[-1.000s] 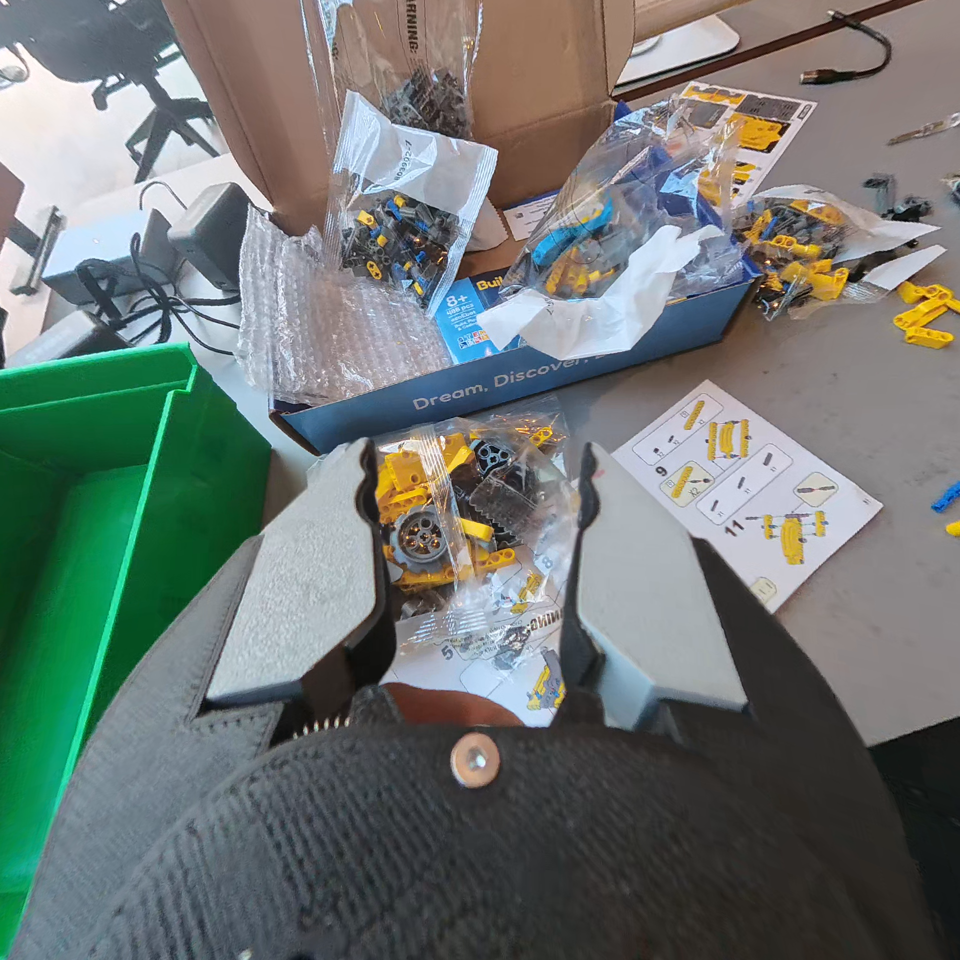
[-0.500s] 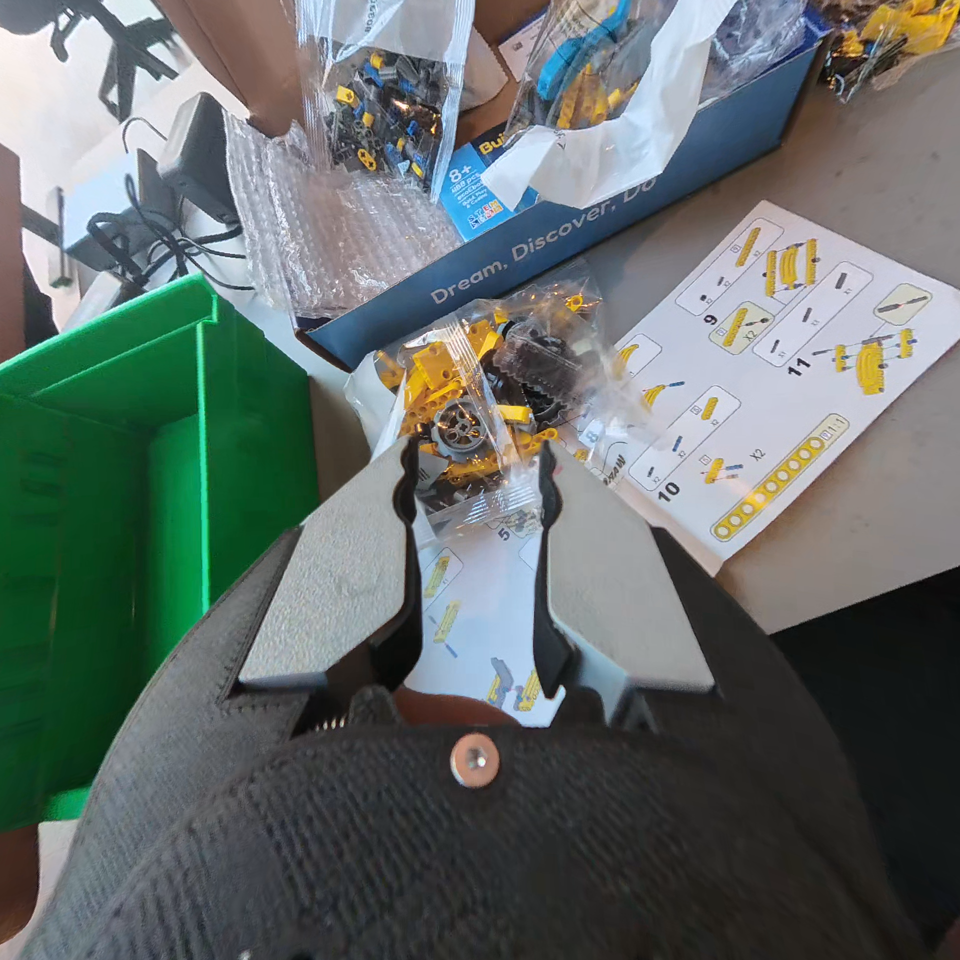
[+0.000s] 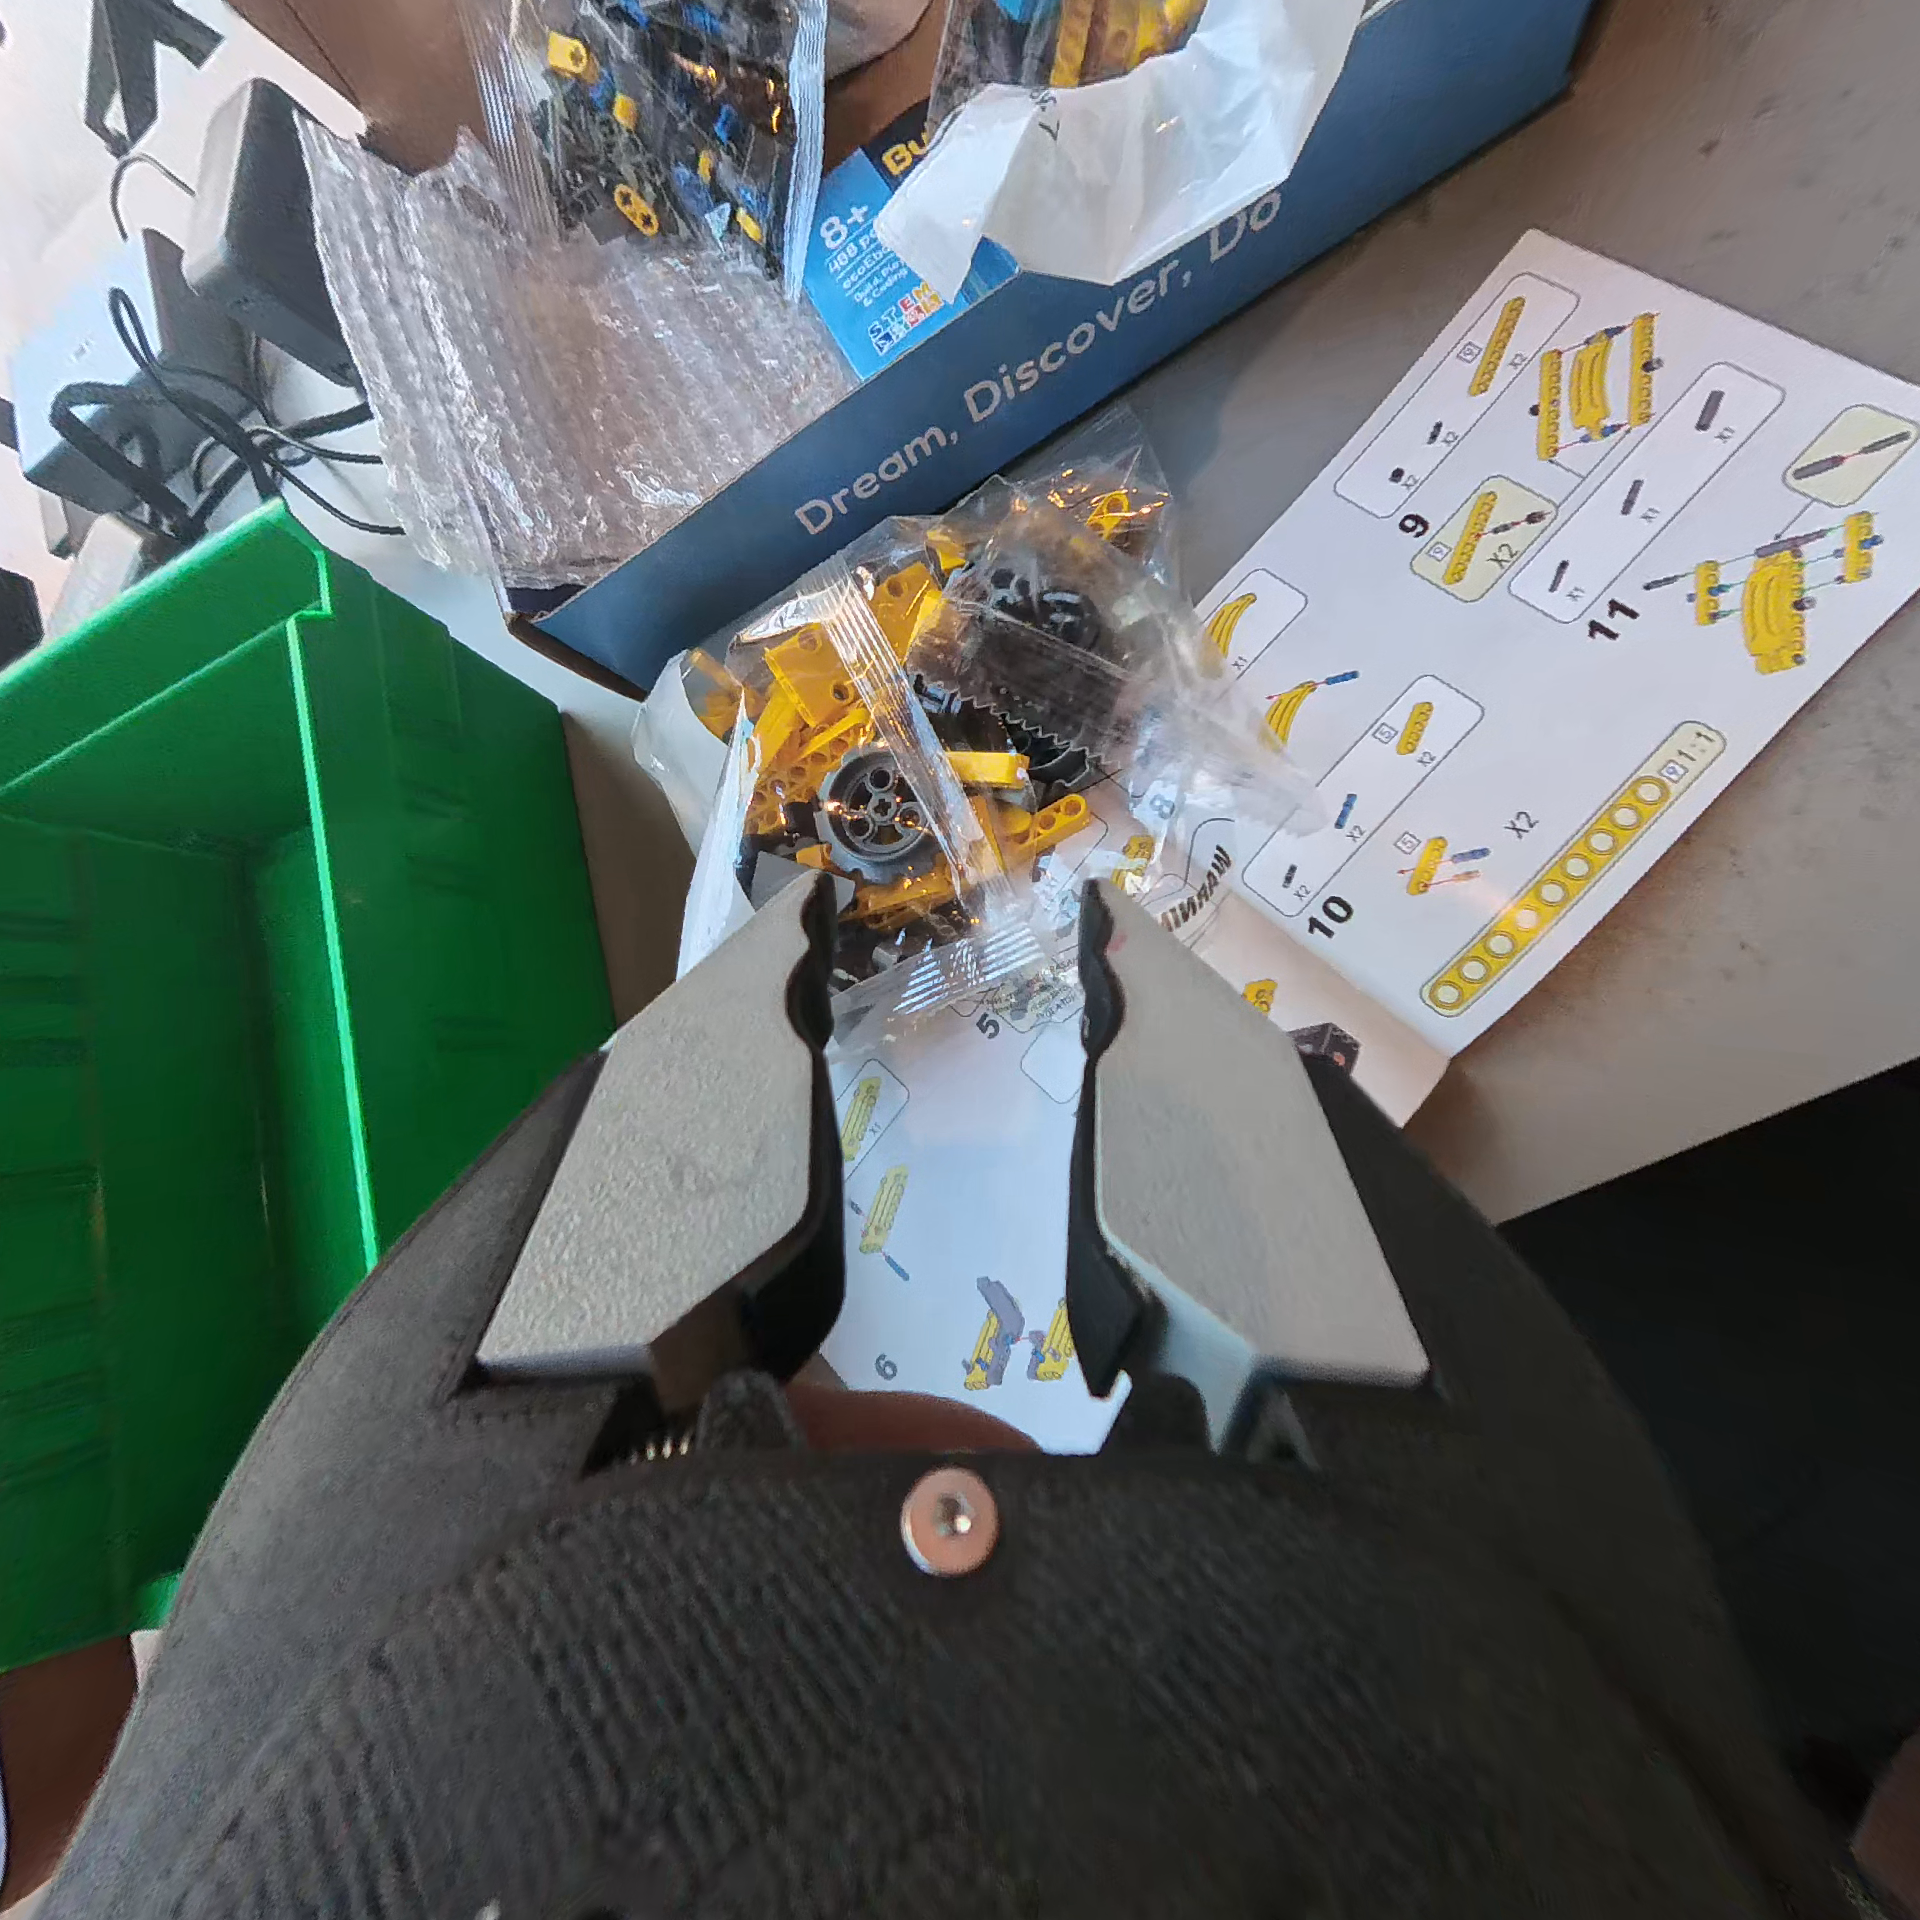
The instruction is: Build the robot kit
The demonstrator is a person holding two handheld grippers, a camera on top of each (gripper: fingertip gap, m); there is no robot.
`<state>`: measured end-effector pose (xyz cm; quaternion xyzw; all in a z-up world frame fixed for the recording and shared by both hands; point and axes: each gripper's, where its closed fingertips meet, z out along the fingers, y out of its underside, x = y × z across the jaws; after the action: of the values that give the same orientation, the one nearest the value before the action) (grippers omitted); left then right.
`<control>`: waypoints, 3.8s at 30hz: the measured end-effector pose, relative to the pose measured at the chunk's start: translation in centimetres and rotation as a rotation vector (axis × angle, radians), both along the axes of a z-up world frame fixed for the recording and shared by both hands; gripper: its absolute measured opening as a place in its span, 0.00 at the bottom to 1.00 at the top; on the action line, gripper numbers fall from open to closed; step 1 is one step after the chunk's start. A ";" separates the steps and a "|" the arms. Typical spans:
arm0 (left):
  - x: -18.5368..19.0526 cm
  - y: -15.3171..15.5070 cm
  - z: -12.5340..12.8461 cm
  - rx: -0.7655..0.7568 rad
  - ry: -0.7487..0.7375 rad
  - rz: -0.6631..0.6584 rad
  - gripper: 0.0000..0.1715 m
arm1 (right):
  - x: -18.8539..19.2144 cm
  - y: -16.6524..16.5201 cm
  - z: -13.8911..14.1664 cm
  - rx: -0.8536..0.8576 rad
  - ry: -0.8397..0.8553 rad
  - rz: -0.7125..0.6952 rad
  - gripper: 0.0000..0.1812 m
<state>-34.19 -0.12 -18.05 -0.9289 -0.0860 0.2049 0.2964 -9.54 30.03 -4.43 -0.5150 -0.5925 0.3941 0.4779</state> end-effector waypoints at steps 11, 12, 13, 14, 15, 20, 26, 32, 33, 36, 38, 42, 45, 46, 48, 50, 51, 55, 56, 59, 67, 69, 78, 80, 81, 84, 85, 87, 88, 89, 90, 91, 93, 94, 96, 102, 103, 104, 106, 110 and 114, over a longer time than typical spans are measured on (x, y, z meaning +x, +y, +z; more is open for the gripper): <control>1.4 0.0 -1.7 -0.083 -0.040 -0.070 0.19 | -0.2 -0.1 -0.3 0.005 -0.009 0.004 0.00; 1.5 -0.2 -2.0 -0.097 -0.048 -0.072 0.17 | -0.2 -0.1 -0.3 0.006 -0.009 0.003 0.00; 1.5 -0.4 -2.3 -0.111 -0.051 -0.074 0.16 | -0.2 -0.1 -0.3 0.006 -0.009 0.003 0.00; 1.5 -0.4 -2.5 -0.121 -0.052 -0.076 0.16 | -0.2 -0.1 -0.3 0.005 -0.009 0.003 0.00; 1.5 -0.4 -2.7 -0.125 -0.057 -0.080 0.15 | -0.2 -0.1 -0.4 0.004 -0.009 0.003 0.00; 2.6 1.3 -3.7 -0.096 -0.124 -0.137 0.11 | -0.2 -0.2 -0.4 0.009 -0.012 0.004 0.00; -1.0 1.2 -3.5 -0.070 -0.044 -0.008 0.08 | -0.1 -0.1 -0.3 0.008 -0.006 0.004 0.00; -2.2 1.3 -0.6 0.060 0.007 0.042 0.04 | -0.1 -0.2 -0.2 0.009 -0.003 0.007 0.00; -1.9 1.4 -0.5 0.060 0.002 0.029 0.04 | -0.1 -0.2 -0.3 0.009 -0.006 0.007 0.01; 0.4 2.1 -1.2 0.034 -0.047 -0.082 0.01 | -0.3 -0.3 -0.5 0.014 -0.013 0.008 0.00; 1.7 2.1 -2.8 -0.041 -0.064 -0.152 0.03 | -0.3 -0.4 -0.4 0.014 -0.011 0.011 0.00; 0.2 2.0 -5.5 -0.197 0.048 -0.141 0.08 | -0.2 -0.5 -0.4 0.017 -0.011 0.013 0.00; 0.4 3.0 -6.5 -0.178 -0.004 -0.137 0.12 | -0.1 -0.5 -0.2 0.022 -0.005 0.012 0.00; 0.3 3.2 -6.8 -0.176 -0.013 -0.124 0.12 | -0.1 -0.4 -0.1 0.022 -0.003 0.012 0.00; 0.1 3.1 -7.2 -0.185 -0.036 -0.095 0.11 | 0.0 -0.4 0.0 0.020 0.001 0.012 0.00; 0.1 3.2 -7.6 -0.185 -0.043 -0.101 0.11 | 0.1 -0.3 0.0 0.020 0.003 0.010 0.00; 0.0 3.2 -7.7 -0.184 -0.038 -0.104 0.09 | 0.1 -0.3 0.1 0.019 0.003 0.010 0.00; -0.2 3.2 -7.8 -0.166 -0.071 -0.093 0.08 | 0.1 -0.3 0.1 0.022 0.002 0.011 0.00; -0.1 3.2 -7.8 -0.161 -0.079 -0.099 0.08 | 0.1 -0.3 0.0 0.023 0.001 0.012 0.00; -0.1 2.7 -8.1 -0.166 -0.086 -0.117 0.06 | 0.0 -0.3 -0.1 0.020 -0.002 0.012 0.00; 0.6 0.9 -6.3 -0.125 -0.138 -0.152 0.01 | -0.2 -0.5 -0.3 0.025 -0.009 0.016 0.00; 0.7 1.0 -6.2 -0.116 -0.142 -0.163 0.02 | -0.3 -0.5 -0.5 0.024 -0.013 0.018 0.00; 0.9 1.4 -5.6 -0.098 -0.098 -0.220 0.02 | -0.2 -0.6 -0.4 0.037 -0.013 0.018 0.00; 1.1 1.2 -5.7 -0.136 -0.015 -0.289 0.05 | -0.2 -0.6 -0.3 0.033 -0.011 0.019 0.00; 1.6 0.9 -6.2 -0.180 0.029 -0.348 0.09 | -0.2 -0.6 -0.4 0.032 -0.011 0.020 0.00; 1.8 1.0 -6.6 -0.233 0.144 -0.421 0.11 | -0.3 -0.7 -0.4 0.036 -0.015 0.024 0.00; 1.6 1.4 -6.2 -0.213 0.146 -0.407 0.10 | -0.3 -0.8 -0.4 0.038 -0.015 0.025 0.00; 1.8 2.1 -5.4 -0.153 0.123 -0.408 0.09 | -0.2 -0.8 -0.4 0.040 -0.015 0.026 0.00; 2.0 2.1 -5.3 -0.142 0.118 -0.419 0.09 | -0.2 -0.8 -0.4 0.041 -0.014 0.025 0.00; 2.0 1.9 -5.5 -0.149 0.117 -0.427 0.09 | -0.1 -0.8 -0.3 0.040 -0.011 0.024 0.00; 2.0 1.7 -5.8 -0.166 0.113 -0.428 0.10 | -0.1 -0.8 -0.2 0.037 -0.008 0.024 0.00; 1.9 1.5 -6.3 -0.180 0.100 -0.424 0.12 | -0.1 -0.7 -0.2 0.034 -0.006 0.024 0.00; 1.8 1.4 -7.1 -0.175 0.049 -0.406 0.12 | -0.2 -0.8 -0.2 0.028 -0.005 0.027 0.00; 1.6 1.3 -7.4 -0.169 0.026 -0.394 0.12 | -0.2 -0.8 -0.3 0.027 -0.008 0.029 0.00; 1.4 1.3 -7.6 -0.147 -0.001 -0.384 0.12 | -0.2 -0.9 -0.4 0.033 -0.012 0.030 0.00; 1.0 1.0 -7.7 -0.140 0.012 -0.396 0.09 | -0.4 -0.9 -0.6 0.026 -0.015 0.036 0.00; 0.9 1.0 -7.9 -0.145 0.019 -0.399 0.07 | -0.4 -0.9 -0.6 0.024 -0.016 0.037 0.00; 0.8 1.0 -8.1 -0.153 0.024 -0.399 0.07 | -0.4 -1.0 -0.6 0.022 -0.017 0.038 0.00; 0.6 1.1 -8.3 -0.154 0.030 -0.398 0.06 | -0.5 -1.1 -0.7 0.022 -0.019 0.041 0.00; 0.6 1.0 -8.3 -0.158 0.031 -0.404 0.06 | -0.5 -1.2 -0.7 0.028 -0.019 0.043 0.00; 0.7 1.1 -8.0 -0.191 0.073 -0.429 0.05 | -0.4 -1.2 -0.5 0.025 -0.014 0.043 0.00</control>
<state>-33.48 0.95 -26.04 -0.9416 0.1441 0.1779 0.2470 -9.94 28.86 -4.95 -0.4989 -0.6117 0.3929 0.4717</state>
